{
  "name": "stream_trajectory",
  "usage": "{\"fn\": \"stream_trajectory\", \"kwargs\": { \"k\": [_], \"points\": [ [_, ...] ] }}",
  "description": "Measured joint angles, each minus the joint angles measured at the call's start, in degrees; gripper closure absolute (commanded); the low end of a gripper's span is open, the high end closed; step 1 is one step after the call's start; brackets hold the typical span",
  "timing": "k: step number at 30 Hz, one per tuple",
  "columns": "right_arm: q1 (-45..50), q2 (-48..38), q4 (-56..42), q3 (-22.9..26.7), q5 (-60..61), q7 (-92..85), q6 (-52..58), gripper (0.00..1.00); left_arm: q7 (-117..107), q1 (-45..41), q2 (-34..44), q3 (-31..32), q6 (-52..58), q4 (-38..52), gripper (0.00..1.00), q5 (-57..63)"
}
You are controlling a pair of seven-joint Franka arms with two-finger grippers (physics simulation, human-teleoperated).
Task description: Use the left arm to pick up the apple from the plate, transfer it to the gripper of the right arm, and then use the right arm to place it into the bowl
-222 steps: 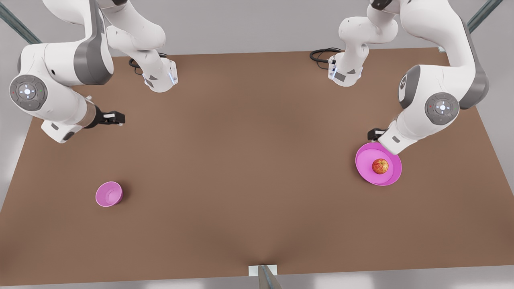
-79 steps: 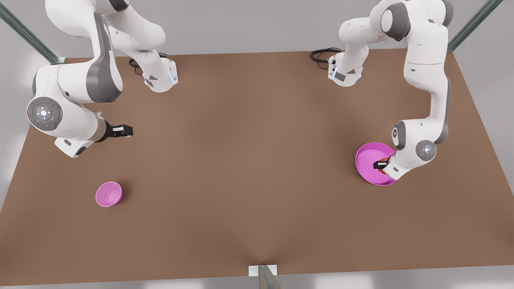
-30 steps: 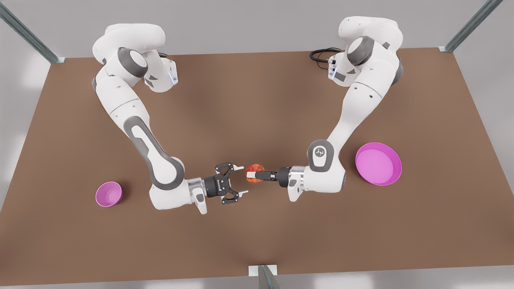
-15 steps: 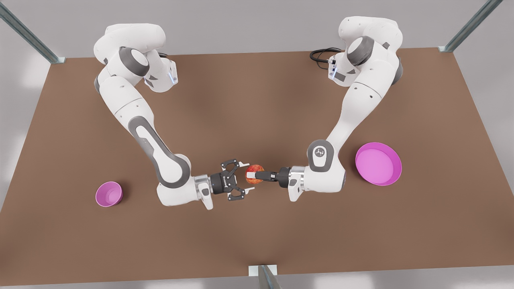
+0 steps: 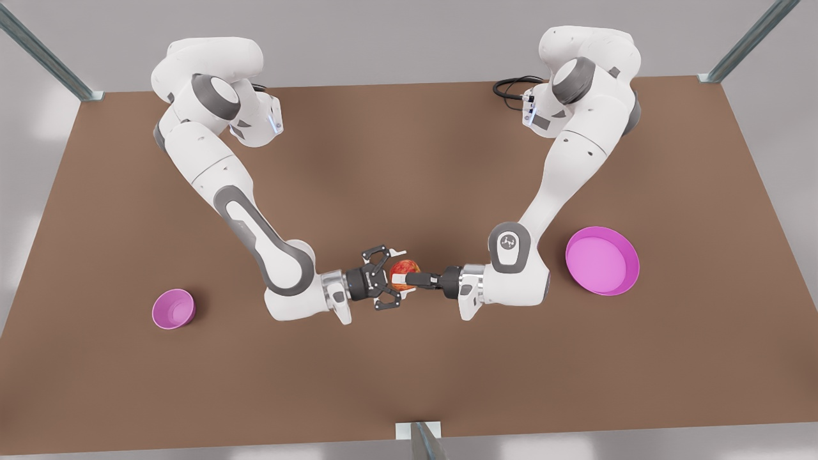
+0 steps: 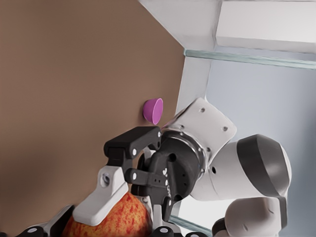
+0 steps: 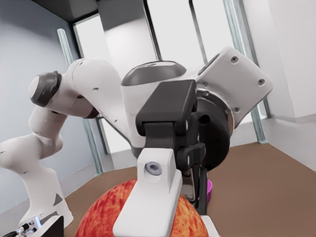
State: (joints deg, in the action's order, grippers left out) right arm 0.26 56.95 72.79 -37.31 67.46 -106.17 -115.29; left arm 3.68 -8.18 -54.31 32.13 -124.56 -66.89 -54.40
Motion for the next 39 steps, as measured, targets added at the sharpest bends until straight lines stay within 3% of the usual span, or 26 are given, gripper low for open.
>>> {"fn": "stream_trajectory", "kwargs": {
  "k": [18,19,21,22,26,35,37,39],
  "points": [
    [0.5,1.5,0.0,0.0,0.8,-2.2,-0.6,0.00,0.5,0.0,0.0,0.0,-0.2,0.0,0.18,0.1],
    [0.5,1.5,0.0,0.0,0.8,-2.3,-0.7,0.02,0.5,0.0,0.0,0.0,-0.2,0.0,0.18,0.1],
    [0.5,1.6,-0.1,0.0,0.8,-2.4,-0.8,0.24,0.5,0.0,0.0,0.0,-0.2,0.0,0.18,0.1],
    [0.5,1.6,-0.1,0.0,0.8,-2.5,-0.8,0.27,0.5,0.0,0.0,0.0,-0.2,0.0,0.18,0.1],
    [0.5,1.6,-0.1,0.0,0.7,-2.6,-0.9,0.28,0.5,0.0,0.1,0.0,-0.2,0.0,0.13,0.1],
    [-0.1,1.5,-0.1,0.0,0.8,-2.8,-0.8,0.32,0.8,0.0,0.0,0.0,-0.2,0.0,0.12,0.0],
    [-0.8,1.3,0.0,0.0,0.7,-2.8,-0.4,0.32,0.9,0.0,0.0,0.0,-0.2,0.0,0.00,-0.1],
    [-1.8,1.2,0.1,0.0,0.6,-2.8,0.2,0.32,1.0,0.0,0.0,0.0,-0.2,0.0,0.00,-0.1]
  ]
}}
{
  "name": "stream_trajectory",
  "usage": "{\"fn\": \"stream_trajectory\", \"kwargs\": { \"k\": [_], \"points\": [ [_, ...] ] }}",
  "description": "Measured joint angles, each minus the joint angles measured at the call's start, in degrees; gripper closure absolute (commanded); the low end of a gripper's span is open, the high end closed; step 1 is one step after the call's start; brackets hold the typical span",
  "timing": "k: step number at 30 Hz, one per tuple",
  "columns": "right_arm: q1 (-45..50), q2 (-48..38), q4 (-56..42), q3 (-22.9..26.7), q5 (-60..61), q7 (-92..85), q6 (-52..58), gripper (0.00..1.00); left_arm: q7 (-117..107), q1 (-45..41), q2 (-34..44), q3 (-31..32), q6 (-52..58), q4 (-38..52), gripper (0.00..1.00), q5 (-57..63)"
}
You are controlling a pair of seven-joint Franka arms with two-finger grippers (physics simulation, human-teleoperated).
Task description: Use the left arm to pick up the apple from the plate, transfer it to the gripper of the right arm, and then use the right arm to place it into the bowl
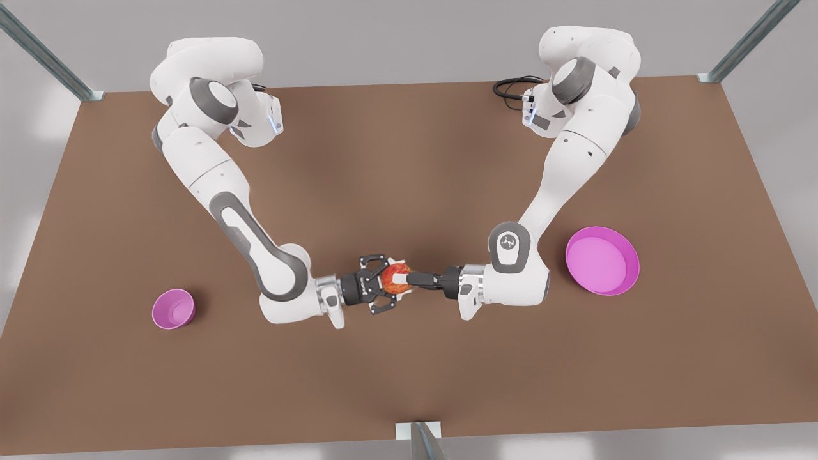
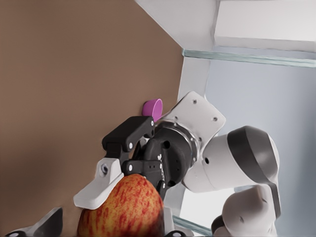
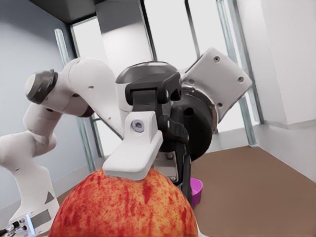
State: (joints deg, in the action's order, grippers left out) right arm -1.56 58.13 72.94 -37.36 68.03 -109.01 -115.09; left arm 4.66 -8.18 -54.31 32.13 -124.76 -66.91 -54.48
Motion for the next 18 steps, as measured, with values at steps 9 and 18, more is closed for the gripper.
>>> {"fn": "stream_trajectory", "kwargs": {
  "k": [9,18],
  "points": [
    [-10.6,-1.5,1.6,0.2,-9.9,0.0,7.8,0.32,-0.9,1.3,0.7,0.0,0.8,0.4,0.00,0.4],
    [-29.3,-10.7,-0.2,0.2,-54.0,1.8,24.8,0.31,-4.2,20.7,19.1,0.8,30.7,0.9,0.00,52.0]
  ]
}}
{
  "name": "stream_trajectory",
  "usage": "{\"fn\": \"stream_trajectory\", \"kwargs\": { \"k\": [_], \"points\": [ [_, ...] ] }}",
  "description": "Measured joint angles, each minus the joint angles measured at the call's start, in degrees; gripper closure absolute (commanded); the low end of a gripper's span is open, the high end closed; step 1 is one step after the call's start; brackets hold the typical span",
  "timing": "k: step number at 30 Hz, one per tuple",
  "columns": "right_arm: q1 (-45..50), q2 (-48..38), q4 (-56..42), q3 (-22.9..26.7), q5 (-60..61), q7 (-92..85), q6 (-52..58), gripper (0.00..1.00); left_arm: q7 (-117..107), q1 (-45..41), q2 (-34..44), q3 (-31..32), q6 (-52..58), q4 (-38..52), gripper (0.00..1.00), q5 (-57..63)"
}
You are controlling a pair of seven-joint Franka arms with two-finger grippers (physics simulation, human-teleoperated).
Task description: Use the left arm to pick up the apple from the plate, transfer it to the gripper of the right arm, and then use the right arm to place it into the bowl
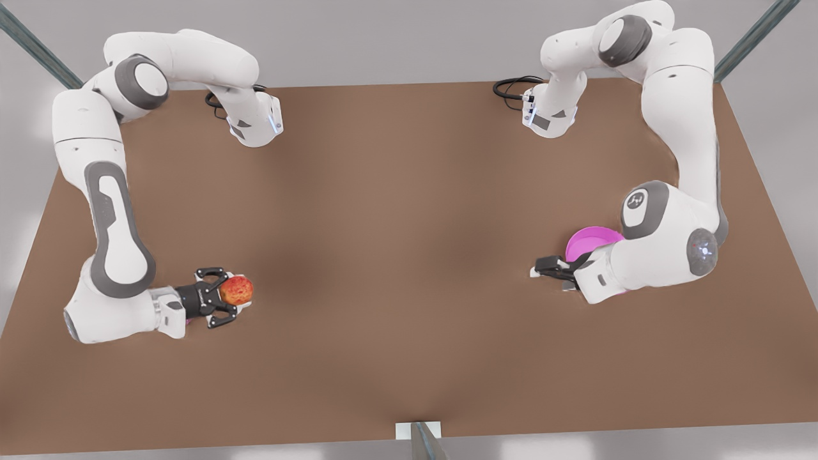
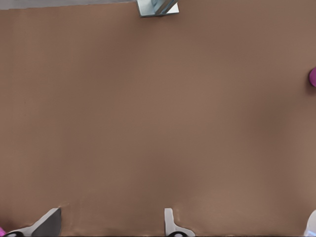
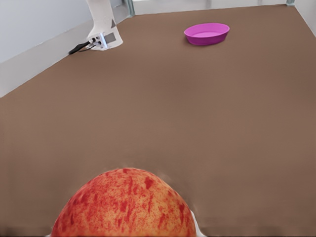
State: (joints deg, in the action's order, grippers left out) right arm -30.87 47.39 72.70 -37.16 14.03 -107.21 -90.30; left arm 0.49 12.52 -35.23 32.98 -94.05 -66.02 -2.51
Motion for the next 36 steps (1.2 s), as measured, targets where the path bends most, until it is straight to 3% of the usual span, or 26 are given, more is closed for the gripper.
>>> {"fn": "stream_trajectory", "kwargs": {
  "k": [1,3,5,10,19,28,30,36],
  "points": [
    [-1.1,-0.2,-0.7,0.1,-5.4,0.0,1.0,0.31,-0.4,-0.5,4.9,-2.9,2.7,-3.8,0.00,4.1],
    [-2.6,-0.1,-1.5,0.4,-15.2,0.0,1.4,0.30,-1.3,-8.9,16.3,-19.2,5.1,-14.4,0.00,4.9],
    [-4.1,0.0,-1.3,0.5,-22.3,-0.1,0.3,0.30,-2.3,-12.3,18.2,-24.1,6.8,-15.7,0.00,4.2],
    [-5.2,0.3,-0.3,1.7,-31.9,-0.6,-6.0,0.30,-4.4,-17.6,14.6,-24.5,11.2,-7.3,0.00,6.9],
    [-7.4,0.1,7.9,2.2,-40.7,-0.9,-20.2,0.30,-7.1,-16.9,14.0,-22.6,15.2,-4.5,0.00,10.7],
    [-9.8,-0.3,13.9,1.7,-41.5,-1.0,-25.5,0.30,-9.0,-16.8,14.0,-22.5,17.2,-4.3,0.00,11.4],
    [-10.2,-0.4,14.2,1.7,-41.4,-1.0,-26.0,0.00,-9.3,-16.8,14.0,-22.5,17.3,-4.3,0.00,11.4],
    [-10.2,-1.4,13.6,1.7,-41.4,-1.0,-26.4,0.00,-10.0,-16.8,14.0,-22.5,17.6,-4.3,0.00,11.4]
  ]
}}
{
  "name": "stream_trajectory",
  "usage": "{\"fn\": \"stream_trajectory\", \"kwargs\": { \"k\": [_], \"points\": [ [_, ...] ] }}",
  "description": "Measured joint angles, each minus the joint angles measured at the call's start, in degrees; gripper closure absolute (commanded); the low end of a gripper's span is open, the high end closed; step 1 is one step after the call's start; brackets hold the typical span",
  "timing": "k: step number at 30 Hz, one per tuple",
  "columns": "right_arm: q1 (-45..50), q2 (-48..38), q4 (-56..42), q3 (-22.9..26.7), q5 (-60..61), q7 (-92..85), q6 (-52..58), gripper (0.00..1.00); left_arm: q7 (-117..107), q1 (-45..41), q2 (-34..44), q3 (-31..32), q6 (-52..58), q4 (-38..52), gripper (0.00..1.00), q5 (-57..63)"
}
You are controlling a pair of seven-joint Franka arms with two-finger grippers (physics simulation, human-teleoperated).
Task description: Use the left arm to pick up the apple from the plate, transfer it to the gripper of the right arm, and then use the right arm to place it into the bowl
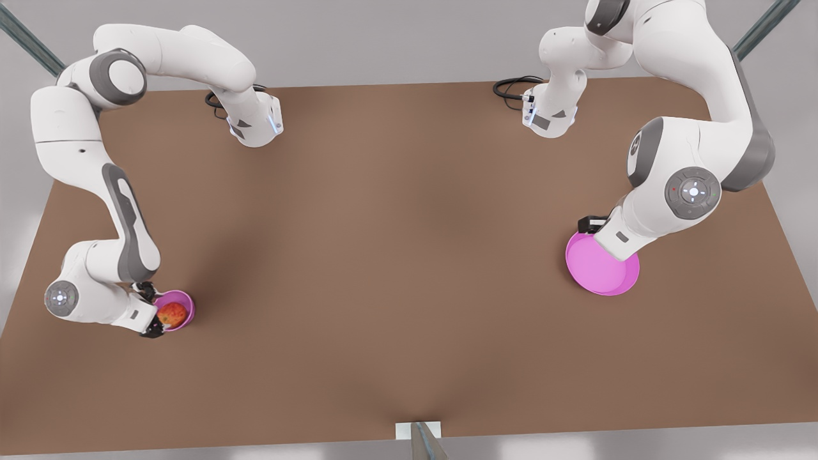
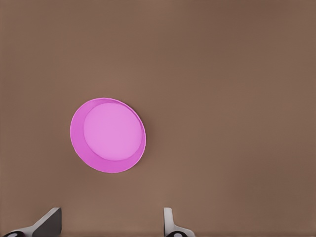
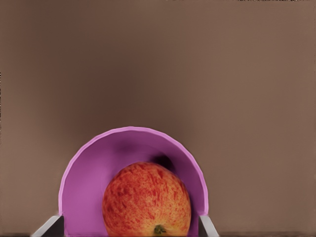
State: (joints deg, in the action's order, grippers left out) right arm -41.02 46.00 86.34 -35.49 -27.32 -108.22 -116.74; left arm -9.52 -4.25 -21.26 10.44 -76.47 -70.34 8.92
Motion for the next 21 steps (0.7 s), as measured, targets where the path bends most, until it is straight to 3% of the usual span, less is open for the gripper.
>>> {"fn": "stream_trajectory", "kwargs": {
  "k": [2,6,13,14,16,17,19,21],
  "points": [
    [0.0,-2.1,-1.5,-0.5,0.1,1.0,0.8,0.00,-0.2,0.0,0.0,0.0,0.0,0.0,0.00,0.0],
    [1.8,-7.8,-10.3,-6.4,-0.2,8.2,10.1,0.00,-0.5,-0.1,0.0,0.0,0.1,0.0,0.00,0.0],
    [3.7,-12.8,-14.6,-8.8,4.7,41.8,29.8,0.00,-0.8,0.8,-0.1,0.3,0.4,0.1,0.00,-0.4],
    [7.1,-12.8,-15.9,-6.9,4.9,45.6,31.8,0.00,-0.9,0.4,-0.1,0.2,0.4,0.1,0.00,-0.4],
    [25.0,-17.0,-19.5,12.6,8.1,52.4,35.9,0.00,-1.0,0.3,-0.1,0.1,0.5,0.0,0.00,-0.3],
    [30.0,-20.6,-18.1,18.6,10.1,55.5,37.4,0.00,-1.0,0.3,-0.1,0.1,0.5,0.0,0.00,-0.3],
    [37.3,-29.8,-9.3,27.5,13.8,61.1,38.7,0.00,-1.1,0.2,-0.1,0.1,0.6,0.0,0.00,-0.3],
    [39.9,-35.0,-3.3,31.5,16.4,66.2,38.8,0.00,-1.1,0.2,-0.1,0.1,0.6,0.0,0.00,-0.3]
  ]
}}
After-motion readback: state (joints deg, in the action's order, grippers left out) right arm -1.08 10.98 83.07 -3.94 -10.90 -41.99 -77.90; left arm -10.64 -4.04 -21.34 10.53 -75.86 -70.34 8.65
